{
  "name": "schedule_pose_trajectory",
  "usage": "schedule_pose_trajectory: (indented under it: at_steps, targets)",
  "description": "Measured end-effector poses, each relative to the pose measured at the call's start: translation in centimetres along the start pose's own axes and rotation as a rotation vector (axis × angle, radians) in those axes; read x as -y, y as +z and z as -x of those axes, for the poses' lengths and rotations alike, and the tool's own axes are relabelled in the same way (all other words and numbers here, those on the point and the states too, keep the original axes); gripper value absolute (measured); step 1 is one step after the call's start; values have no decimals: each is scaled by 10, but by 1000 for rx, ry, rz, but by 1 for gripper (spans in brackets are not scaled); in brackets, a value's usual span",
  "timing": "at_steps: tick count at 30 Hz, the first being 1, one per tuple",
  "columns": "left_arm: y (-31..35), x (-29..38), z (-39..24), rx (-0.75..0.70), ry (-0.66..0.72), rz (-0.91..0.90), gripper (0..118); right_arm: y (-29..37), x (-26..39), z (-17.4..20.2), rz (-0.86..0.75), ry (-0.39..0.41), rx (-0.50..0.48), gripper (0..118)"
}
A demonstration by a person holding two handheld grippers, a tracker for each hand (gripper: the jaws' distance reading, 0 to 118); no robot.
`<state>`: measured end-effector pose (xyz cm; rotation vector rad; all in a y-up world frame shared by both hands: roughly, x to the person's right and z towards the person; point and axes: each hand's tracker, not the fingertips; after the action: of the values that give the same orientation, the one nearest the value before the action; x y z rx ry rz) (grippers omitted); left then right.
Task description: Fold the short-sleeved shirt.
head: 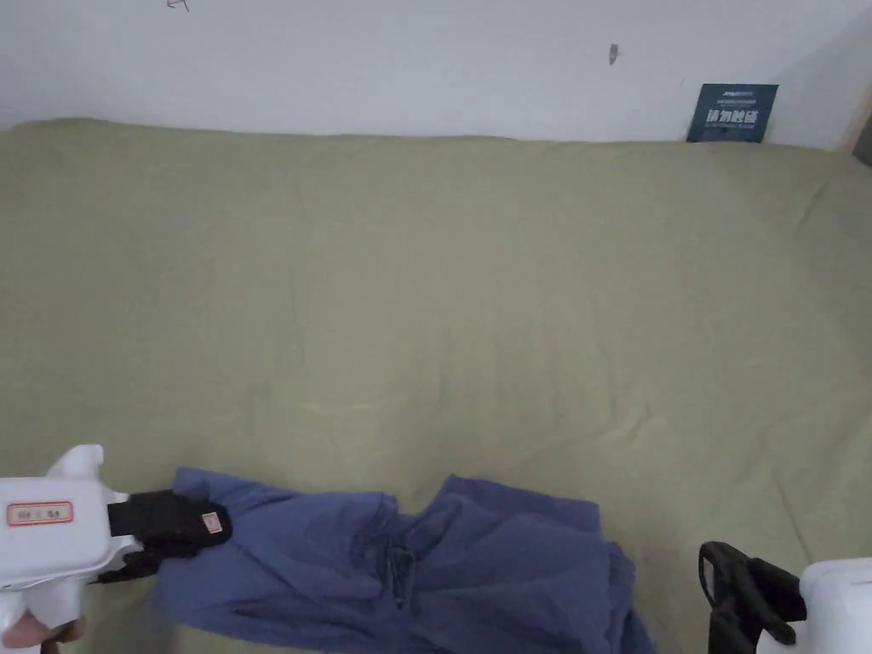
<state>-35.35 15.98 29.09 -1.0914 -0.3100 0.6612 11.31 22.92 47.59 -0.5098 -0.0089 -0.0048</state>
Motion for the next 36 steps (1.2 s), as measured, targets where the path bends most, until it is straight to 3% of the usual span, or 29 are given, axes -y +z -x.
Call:
schedule_pose_trajectory:
  at_steps: [3, 8, 15, 20, 21, 23, 24, 28, 32, 33, 34, 36]
  targets:
    - [34, -2, -9, -72, -68, -1, 13, -2, -2, 5, -10, 4, -21, 0]
    - [36, 5, -64, -59, -148, 8, 13, 4, -5, 11, -35, -1, -38, 0]
    - [-20, 35, -170, -76, -353, 92, 13, 14, 2, -4, -39, -15, -16, 0]
    - [-97, 69, -217, -127, -450, 187, 15, 15, 9, -16, -18, -47, 12, 0]
    - [-113, 77, -222, -142, -449, 193, 33, 16, 11, -18, -16, -51, 14, 0]
    - [-142, 98, -230, -156, -478, 179, 102, 17, 11, -22, -7, -58, 25, 0]
    - [-152, 107, -235, -116, -488, 203, 118, 18, 12, -24, -3, -60, 31, 0]
    - [-158, 110, -243, -51, -503, 192, 117, 20, 12, -36, 9, -74, 54, 0]
    - [-128, 90, -225, 104, -437, 190, 114, 14, 17, -44, 13, -93, 61, 0]
    - [-122, 88, -218, 122, -430, 191, 103, 13, 17, -44, 15, -100, 58, 0]
    - [-116, 86, -209, 147, -422, 186, 78, 11, 18, -43, 19, -106, 50, 0]
    - [-111, 86, -199, 182, -382, 191, 0, 9, 18, -41, 22, -110, 43, 0]
